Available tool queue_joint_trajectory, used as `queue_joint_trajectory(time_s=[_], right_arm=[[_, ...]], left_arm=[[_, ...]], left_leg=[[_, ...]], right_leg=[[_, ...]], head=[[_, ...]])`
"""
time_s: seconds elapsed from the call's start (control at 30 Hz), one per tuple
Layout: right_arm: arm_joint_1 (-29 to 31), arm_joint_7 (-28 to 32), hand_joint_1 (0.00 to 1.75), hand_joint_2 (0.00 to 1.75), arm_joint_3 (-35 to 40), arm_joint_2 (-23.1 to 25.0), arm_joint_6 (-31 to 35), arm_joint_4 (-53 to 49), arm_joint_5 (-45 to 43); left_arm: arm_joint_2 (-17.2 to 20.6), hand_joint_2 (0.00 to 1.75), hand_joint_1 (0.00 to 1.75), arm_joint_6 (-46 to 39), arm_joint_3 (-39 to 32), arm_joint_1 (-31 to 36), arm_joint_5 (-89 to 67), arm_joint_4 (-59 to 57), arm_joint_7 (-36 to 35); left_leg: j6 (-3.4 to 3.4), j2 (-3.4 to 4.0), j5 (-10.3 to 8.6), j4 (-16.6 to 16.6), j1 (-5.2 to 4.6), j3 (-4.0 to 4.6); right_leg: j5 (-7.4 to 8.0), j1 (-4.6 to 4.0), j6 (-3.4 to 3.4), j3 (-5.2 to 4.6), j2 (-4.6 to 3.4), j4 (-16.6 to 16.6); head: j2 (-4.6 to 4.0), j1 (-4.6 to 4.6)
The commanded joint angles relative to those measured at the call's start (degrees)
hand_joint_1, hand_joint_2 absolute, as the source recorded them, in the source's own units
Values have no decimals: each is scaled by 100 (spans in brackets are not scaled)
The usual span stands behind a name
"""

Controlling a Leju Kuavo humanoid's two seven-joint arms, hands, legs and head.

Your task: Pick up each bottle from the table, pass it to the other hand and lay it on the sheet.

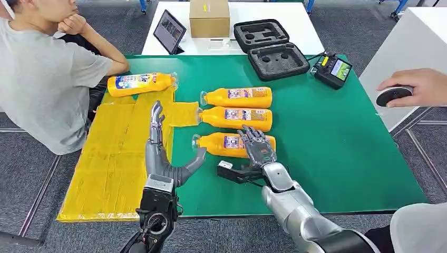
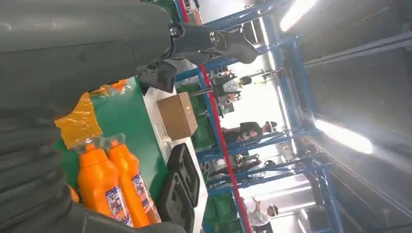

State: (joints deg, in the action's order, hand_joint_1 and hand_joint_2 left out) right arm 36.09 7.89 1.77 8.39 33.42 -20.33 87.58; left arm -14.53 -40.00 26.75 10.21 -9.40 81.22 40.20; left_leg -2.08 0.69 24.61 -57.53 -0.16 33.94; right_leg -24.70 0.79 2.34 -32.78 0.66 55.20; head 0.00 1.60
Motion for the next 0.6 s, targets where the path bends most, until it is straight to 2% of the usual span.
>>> queue_joint_trajectory(time_s=[0.03, 0.53, 0.6], right_arm=[[144, -155, 0, 175, 318, -281, -32, 501, 54], [104, -154, 0, 175, 232, -309, -127, 551, -44], [97, -194, 0, 175, 152, -318, -352, 614, -127]], left_arm=[[93, 175, 0, 0, 72, 230, 4, -364, -20], [84, 175, 0, 0, 101, 246, 7, -422, -20], [80, 175, 0, 0, 102, 275, 13, -455, -20]], left_leg=[[12, -22, 1, 3, 6, -14], [8, -17, 0, 3, 3, -17], [9, -19, 0, 3, 3, -19]], right_leg=[[-5, -5, -10, 21, 11, -5], [-3, -3, -6, 22, 10, -5], [-3, -3, -7, 25, 11, -5]], head=[[0, -2], [0, 0], [0, -2]])
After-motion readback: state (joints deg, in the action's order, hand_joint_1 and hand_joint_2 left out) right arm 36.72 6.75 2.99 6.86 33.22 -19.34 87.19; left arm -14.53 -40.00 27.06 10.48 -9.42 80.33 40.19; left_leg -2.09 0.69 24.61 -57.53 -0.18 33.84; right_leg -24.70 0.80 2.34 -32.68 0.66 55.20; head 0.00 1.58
